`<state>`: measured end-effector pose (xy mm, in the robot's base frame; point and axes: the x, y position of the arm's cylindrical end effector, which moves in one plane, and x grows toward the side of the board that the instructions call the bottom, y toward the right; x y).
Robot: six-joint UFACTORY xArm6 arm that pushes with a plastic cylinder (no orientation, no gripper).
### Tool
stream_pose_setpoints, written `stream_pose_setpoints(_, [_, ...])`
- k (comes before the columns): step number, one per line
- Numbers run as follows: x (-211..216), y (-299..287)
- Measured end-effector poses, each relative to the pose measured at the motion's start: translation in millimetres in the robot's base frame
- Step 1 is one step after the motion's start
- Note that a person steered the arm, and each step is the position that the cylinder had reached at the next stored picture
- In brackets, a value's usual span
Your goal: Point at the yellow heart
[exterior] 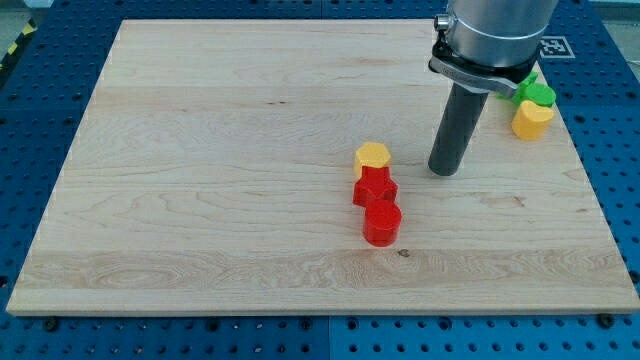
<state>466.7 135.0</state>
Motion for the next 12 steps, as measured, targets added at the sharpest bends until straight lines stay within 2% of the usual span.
stream_pose_setpoints(4, [14,31])
stream_pose_setpoints(5, [19,71])
stream_pose_setpoints(8, [19,102])
stream_pose_setpoints(10, [19,183])
stream_pose_setpoints(11, [15,210])
stream_pose_setpoints(12, [-25,205])
